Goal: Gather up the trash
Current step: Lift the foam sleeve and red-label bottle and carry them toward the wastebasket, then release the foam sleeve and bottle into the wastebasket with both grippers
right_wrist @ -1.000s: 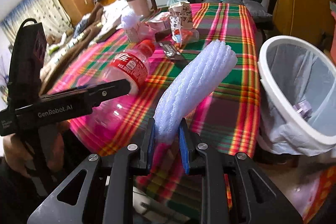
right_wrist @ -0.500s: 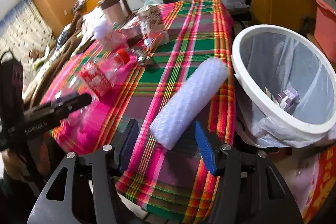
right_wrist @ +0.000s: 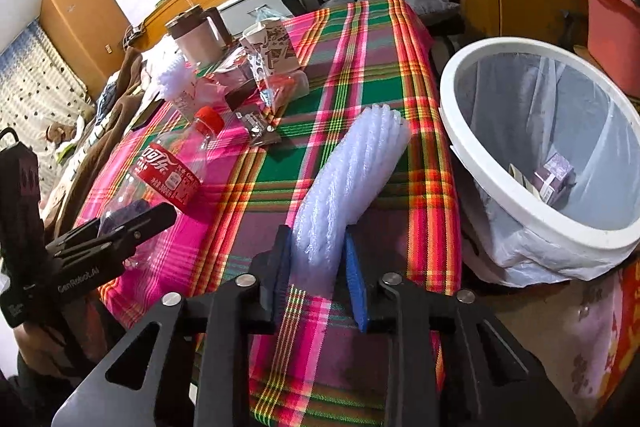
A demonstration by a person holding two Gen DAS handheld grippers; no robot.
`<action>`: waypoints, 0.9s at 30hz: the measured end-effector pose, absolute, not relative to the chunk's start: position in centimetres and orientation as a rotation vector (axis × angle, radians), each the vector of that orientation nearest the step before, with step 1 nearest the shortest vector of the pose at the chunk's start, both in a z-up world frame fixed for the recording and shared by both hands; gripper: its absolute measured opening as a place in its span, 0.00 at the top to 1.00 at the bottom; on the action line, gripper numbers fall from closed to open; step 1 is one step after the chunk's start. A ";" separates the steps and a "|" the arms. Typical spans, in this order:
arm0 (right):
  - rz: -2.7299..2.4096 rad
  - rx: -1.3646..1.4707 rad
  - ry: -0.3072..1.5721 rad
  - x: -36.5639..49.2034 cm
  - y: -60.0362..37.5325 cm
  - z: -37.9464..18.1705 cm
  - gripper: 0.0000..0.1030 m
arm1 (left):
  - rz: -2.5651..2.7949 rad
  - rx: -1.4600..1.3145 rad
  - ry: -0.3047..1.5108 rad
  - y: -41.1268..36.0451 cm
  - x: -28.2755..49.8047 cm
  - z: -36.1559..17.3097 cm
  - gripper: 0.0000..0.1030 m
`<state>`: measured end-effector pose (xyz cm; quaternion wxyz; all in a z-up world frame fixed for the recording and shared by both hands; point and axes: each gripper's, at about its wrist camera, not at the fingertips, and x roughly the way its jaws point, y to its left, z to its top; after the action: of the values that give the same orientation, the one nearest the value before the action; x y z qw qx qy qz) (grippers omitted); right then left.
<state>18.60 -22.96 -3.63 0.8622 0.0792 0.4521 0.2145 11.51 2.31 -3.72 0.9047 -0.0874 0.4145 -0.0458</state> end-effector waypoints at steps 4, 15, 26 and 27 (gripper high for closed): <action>0.449 0.150 0.918 18.3 -23.2 -3.0 0.74 | -0.091 -0.187 0.839 2.4 11.1 -3.5 0.36; 0.436 0.134 0.836 17.7 -24.5 -0.8 0.74 | -0.143 -0.193 0.789 0.7 10.2 -1.7 0.40; 0.386 0.147 0.798 17.5 -26.7 0.0 0.74 | -0.236 -0.163 0.743 -2.8 11.2 0.6 0.40; 0.381 0.149 0.796 17.5 -27.0 0.0 0.74 | -0.245 -0.158 0.739 -3.2 11.4 0.7 0.40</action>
<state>17.48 -27.00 0.02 0.9015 0.0718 0.3850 0.1843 11.36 -3.19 0.73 0.9221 -0.0769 0.3599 -0.1191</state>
